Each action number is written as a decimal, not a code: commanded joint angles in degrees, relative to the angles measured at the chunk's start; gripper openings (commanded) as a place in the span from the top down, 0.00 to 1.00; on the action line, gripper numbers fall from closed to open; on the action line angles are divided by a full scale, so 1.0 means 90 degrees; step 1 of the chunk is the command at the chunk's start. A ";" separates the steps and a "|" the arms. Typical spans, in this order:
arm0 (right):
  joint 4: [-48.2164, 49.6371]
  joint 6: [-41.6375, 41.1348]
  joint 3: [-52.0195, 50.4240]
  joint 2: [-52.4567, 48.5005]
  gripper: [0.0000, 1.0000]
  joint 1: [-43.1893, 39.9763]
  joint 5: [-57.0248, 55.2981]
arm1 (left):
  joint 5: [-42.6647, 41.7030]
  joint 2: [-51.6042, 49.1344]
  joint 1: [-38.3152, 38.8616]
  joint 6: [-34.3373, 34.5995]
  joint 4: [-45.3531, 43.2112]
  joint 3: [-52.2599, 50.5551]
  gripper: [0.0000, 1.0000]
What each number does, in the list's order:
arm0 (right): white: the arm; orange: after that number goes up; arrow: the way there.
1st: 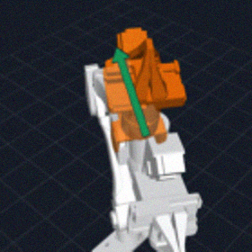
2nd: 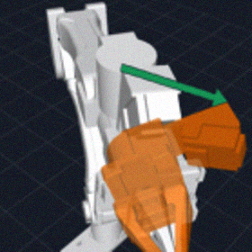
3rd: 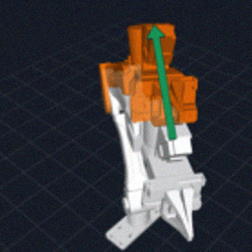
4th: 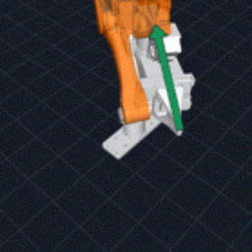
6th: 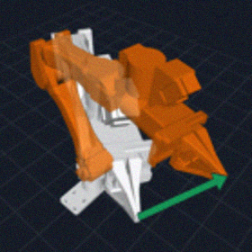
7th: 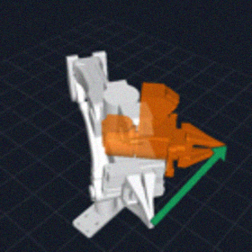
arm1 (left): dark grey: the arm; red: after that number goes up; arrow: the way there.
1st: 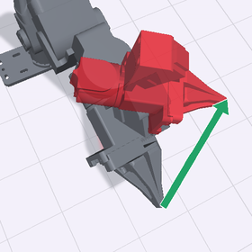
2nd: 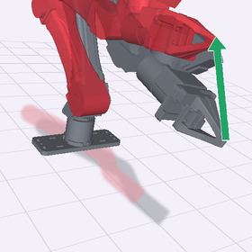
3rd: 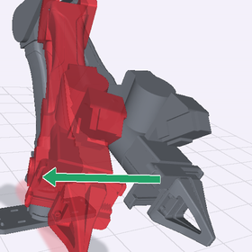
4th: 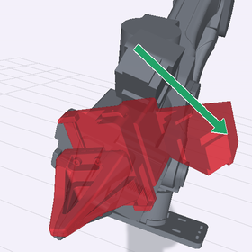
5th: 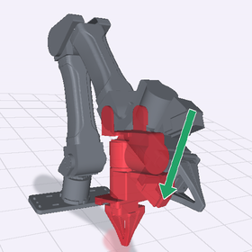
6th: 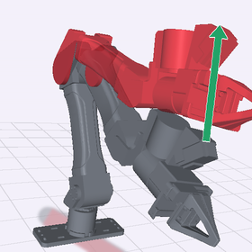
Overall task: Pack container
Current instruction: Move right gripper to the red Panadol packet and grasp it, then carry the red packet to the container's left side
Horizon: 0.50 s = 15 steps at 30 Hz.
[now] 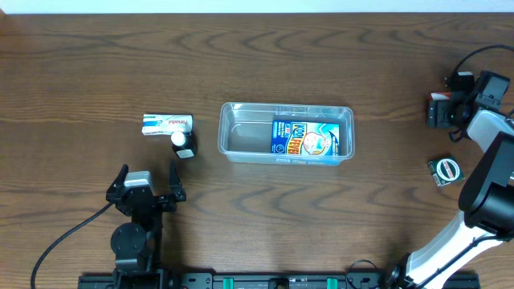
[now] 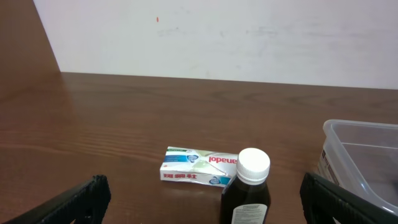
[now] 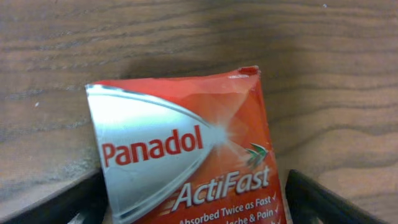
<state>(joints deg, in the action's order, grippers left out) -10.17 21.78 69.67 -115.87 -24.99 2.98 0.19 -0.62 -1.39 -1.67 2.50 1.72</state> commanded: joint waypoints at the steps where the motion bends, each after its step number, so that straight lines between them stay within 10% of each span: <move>1: -0.0017 -0.0435 -0.0002 -0.0056 0.40 0.0000 0.0041 | 0.0034 0.0044 0.0022 0.0010 0.0168 -0.0165 0.02; 4: -0.0049 -0.0714 -0.0002 -0.0056 0.54 0.0017 0.0112 | 0.0034 0.0044 0.0022 0.0010 0.0168 -0.0165 0.02; 15: -0.0177 -0.2050 0.0034 0.0233 0.49 0.0175 0.0986 | 0.0034 0.0044 0.0022 0.0010 0.0168 -0.0165 0.02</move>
<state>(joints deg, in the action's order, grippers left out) -11.16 9.56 70.13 -115.48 -24.67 6.22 0.19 -0.62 -1.39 -1.67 2.50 1.72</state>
